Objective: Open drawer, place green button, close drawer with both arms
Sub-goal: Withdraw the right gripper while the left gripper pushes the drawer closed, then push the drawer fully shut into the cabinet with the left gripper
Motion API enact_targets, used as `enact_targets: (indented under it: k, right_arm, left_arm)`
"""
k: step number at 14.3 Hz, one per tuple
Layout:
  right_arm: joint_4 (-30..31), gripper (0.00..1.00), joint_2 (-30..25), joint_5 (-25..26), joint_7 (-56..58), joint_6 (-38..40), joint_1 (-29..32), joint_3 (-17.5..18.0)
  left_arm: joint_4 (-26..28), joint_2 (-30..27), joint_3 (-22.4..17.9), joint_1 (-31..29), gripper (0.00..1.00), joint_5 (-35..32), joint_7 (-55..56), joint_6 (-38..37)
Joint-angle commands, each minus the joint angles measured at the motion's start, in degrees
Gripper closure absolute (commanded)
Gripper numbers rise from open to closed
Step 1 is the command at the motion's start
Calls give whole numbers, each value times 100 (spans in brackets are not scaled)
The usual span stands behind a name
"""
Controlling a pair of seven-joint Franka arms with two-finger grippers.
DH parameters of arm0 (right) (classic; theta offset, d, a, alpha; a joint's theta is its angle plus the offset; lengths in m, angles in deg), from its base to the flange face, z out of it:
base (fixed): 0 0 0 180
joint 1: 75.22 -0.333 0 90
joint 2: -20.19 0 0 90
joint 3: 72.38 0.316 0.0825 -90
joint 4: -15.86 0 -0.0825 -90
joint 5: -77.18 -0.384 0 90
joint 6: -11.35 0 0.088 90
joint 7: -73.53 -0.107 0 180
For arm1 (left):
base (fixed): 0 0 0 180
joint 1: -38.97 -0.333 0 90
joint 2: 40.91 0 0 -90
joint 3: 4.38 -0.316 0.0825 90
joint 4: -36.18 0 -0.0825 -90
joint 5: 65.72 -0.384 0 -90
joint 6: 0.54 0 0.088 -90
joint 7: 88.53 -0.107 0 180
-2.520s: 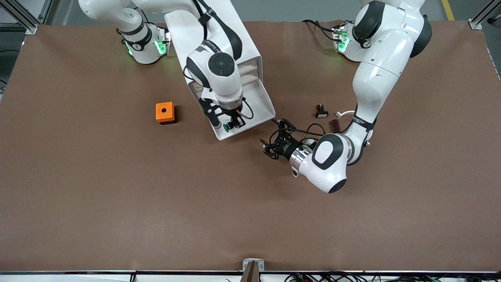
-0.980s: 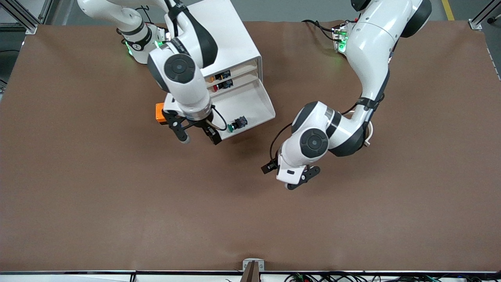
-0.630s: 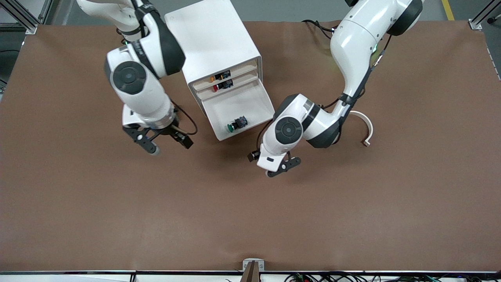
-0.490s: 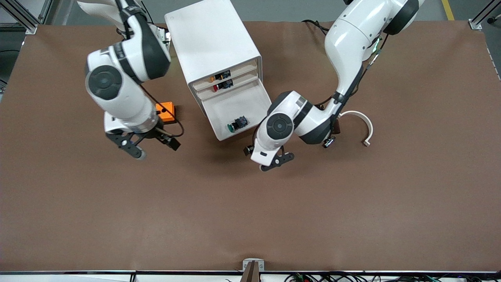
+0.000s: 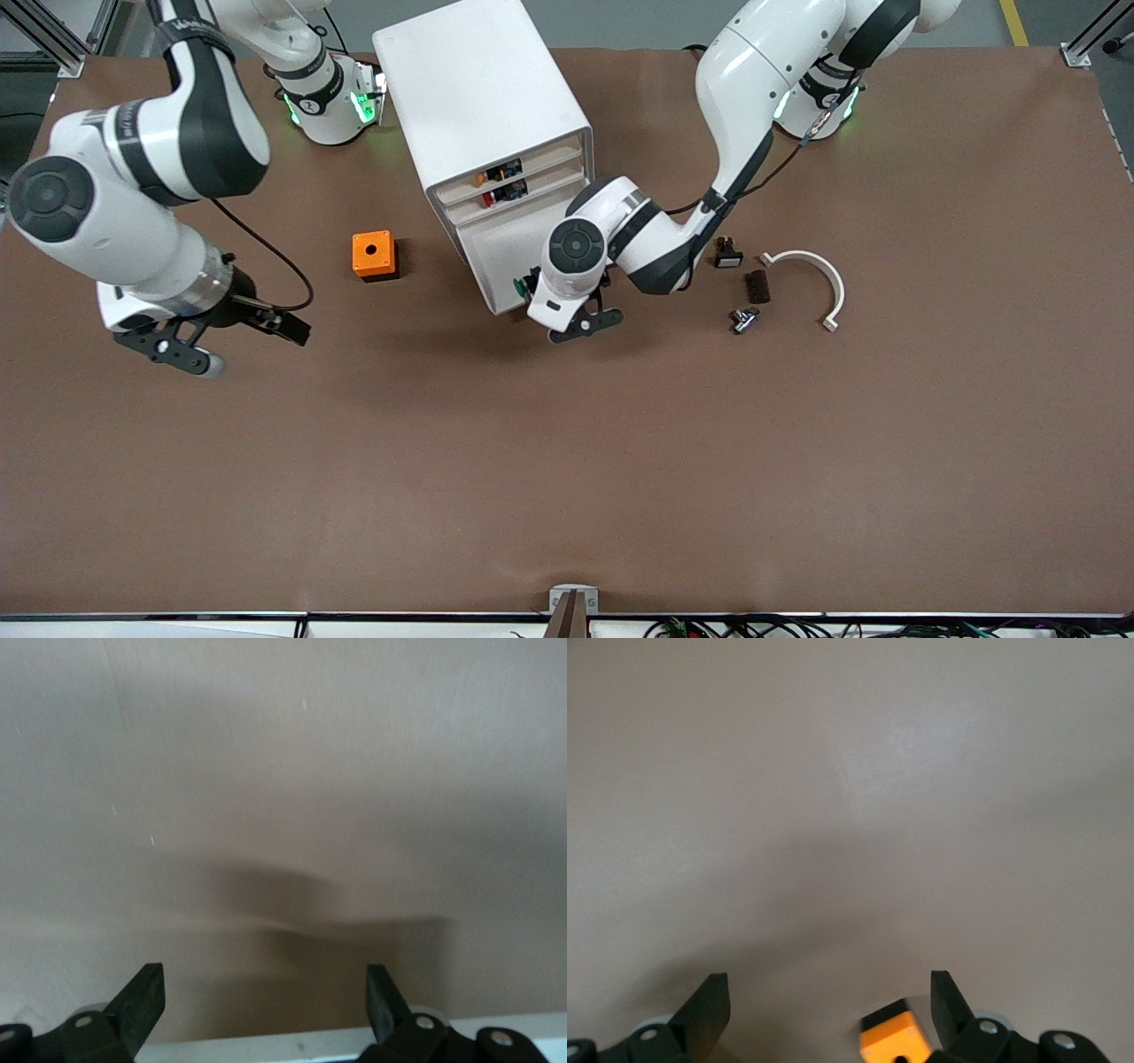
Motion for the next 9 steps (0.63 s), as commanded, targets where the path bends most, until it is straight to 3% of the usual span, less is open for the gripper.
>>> enact_targets:
  k: [1,9]
  right_arm:
    - [204,0,-295,-74,777,55,378,89]
    - [301,0,-673,-57,2247,178,1152,89]
  left_arm:
    - [326,-254,41,163,0,-111,373,33]
    - [369,-166,594,164,0,309,1534,-38]
